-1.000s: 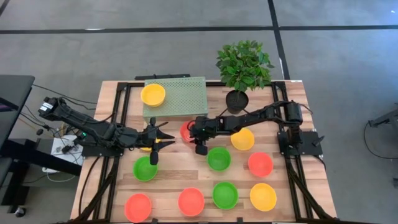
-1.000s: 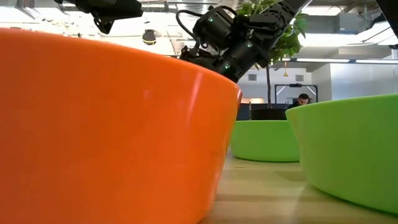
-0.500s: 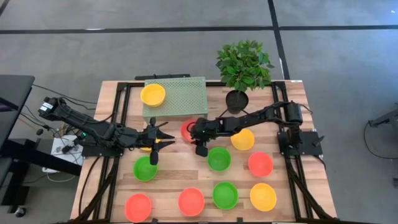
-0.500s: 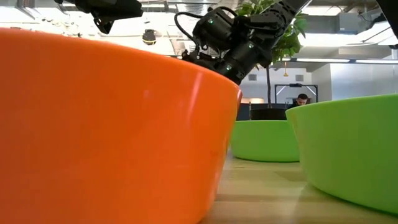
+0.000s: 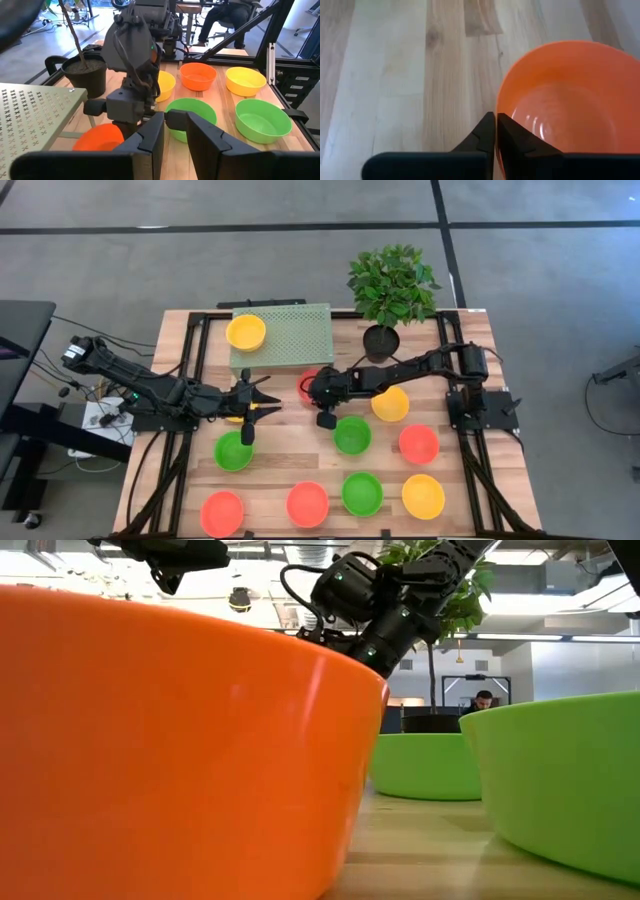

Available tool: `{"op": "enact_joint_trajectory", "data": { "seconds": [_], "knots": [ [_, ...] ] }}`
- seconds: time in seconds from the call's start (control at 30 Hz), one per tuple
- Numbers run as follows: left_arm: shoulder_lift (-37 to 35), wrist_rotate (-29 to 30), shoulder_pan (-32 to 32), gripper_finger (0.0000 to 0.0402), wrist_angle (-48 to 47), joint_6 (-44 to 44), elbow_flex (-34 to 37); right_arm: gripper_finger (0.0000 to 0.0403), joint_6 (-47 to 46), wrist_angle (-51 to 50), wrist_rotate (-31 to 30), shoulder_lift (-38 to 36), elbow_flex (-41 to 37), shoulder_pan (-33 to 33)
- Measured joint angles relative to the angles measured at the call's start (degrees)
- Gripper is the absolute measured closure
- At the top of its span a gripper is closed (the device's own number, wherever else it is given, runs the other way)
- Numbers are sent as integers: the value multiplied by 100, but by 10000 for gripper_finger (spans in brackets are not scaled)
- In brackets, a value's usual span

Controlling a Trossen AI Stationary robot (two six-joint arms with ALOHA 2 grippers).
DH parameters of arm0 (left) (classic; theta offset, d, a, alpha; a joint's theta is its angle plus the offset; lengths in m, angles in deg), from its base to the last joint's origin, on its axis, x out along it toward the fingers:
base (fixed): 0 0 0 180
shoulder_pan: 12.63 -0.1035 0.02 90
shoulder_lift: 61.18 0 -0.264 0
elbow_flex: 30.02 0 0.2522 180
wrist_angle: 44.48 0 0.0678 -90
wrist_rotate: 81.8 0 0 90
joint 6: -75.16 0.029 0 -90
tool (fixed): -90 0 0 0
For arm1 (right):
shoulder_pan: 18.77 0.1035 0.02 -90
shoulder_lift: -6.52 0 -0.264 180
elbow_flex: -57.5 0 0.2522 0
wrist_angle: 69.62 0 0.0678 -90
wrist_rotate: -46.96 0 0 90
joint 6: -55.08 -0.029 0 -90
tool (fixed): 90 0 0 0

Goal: Pick & Place Mini bowls
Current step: Put the orange bowl on the shelf

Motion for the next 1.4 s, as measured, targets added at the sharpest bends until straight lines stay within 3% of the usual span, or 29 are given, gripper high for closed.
{"op": "enact_joint_trajectory", "data": {
  "seconds": [0.37,0.67,0.97,1.17,1.4],
  "knots": [
    [0,0,0,321,2,0,0,399,82,-904,128,-67,1172,553],
    [0,0,0,321,52,-1,0,400,555,-2136,-765,-66,2285,713],
    [0,-2,0,321,97,-2,0,399,1181,-2360,-1015,-69,2901,393],
    [0,-2,0,321,129,-2,0,400,1633,-2180,-1170,-67,2920,-185],
    [2,-2,-2,321,244,28,0,400,1836,-1819,-396,-56,2920,-807]
  ]
}}
